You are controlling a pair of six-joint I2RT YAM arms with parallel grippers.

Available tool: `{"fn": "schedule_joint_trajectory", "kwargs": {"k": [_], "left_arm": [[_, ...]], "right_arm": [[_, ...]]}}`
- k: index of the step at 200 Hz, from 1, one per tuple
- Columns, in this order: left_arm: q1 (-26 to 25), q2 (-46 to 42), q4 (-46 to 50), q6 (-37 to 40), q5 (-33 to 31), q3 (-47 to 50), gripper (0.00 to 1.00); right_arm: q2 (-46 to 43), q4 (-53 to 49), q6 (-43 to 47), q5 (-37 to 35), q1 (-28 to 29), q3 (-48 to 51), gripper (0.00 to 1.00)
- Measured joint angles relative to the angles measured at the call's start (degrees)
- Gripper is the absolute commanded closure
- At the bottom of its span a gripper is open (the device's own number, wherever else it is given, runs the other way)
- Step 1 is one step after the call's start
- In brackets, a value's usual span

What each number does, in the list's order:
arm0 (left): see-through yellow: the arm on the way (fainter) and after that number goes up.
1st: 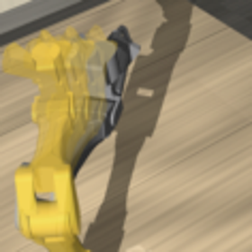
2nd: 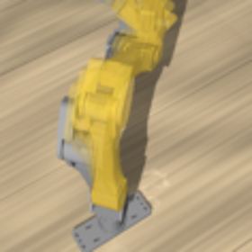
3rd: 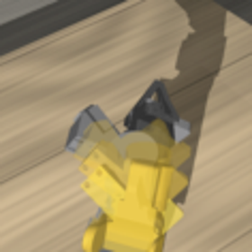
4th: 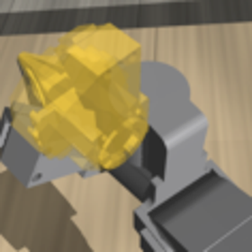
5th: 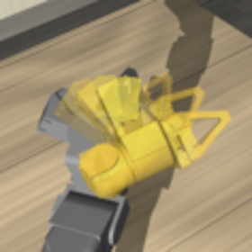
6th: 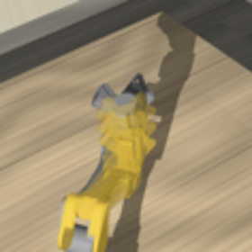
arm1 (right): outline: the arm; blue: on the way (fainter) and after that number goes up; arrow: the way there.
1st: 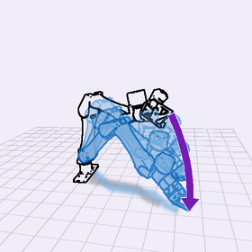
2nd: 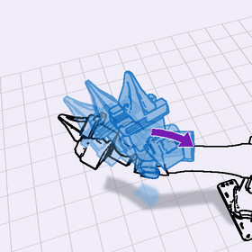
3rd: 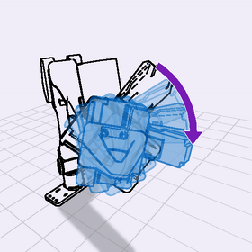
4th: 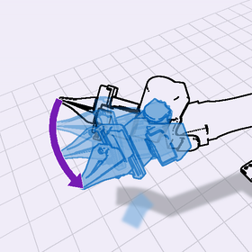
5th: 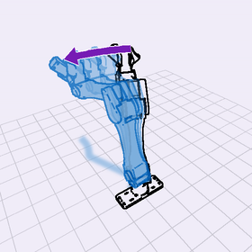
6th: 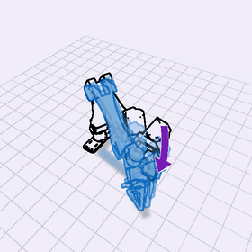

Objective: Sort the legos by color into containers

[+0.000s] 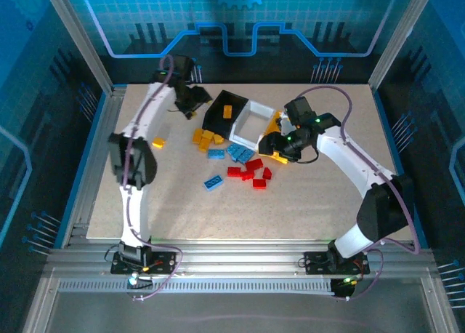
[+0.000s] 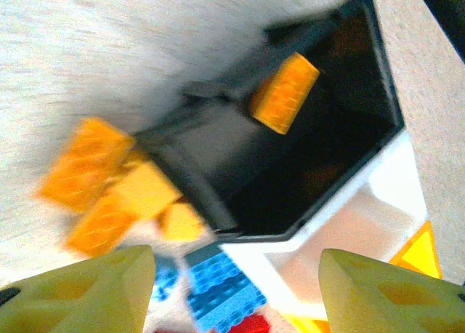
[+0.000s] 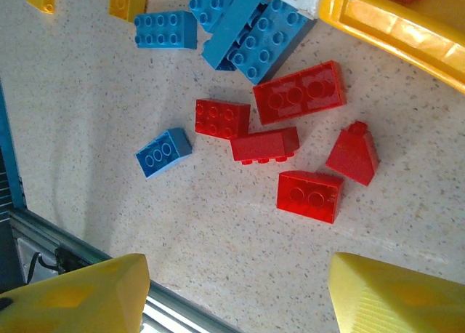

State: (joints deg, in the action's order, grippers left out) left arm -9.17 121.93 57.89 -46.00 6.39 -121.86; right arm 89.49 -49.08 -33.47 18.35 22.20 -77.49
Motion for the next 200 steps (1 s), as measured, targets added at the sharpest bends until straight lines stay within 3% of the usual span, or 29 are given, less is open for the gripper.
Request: {"fn": "schedule_joint_trajectory", "kwargs": {"k": [26, 49, 113, 200], "left_arm": [[7.50, -8.15, 0.50, -0.11, -2.27, 9.86, 0.35], [11.78, -8.00, 1.49, 1.18, -4.61, 13.62, 0.32], [14.34, -1.46, 2.73, 3.85, -6.19, 17.64, 0.22], [17.31, 5.66, 0.26, -5.33, -5.44, 17.79, 0.23]], "right_arm": [[1.33, 1.27, 0.00, 0.55, 1.05, 0.50, 0.31], [2.86, 1.75, -0.02, 1.25, 2.27, 0.66, 0.30], [4.13, 1.09, 0.00, 1.36, 5.14, 0.26, 0.28], [4.28, 0.50, -1.07, 0.09, 6.43, -0.61, 0.27]]}}
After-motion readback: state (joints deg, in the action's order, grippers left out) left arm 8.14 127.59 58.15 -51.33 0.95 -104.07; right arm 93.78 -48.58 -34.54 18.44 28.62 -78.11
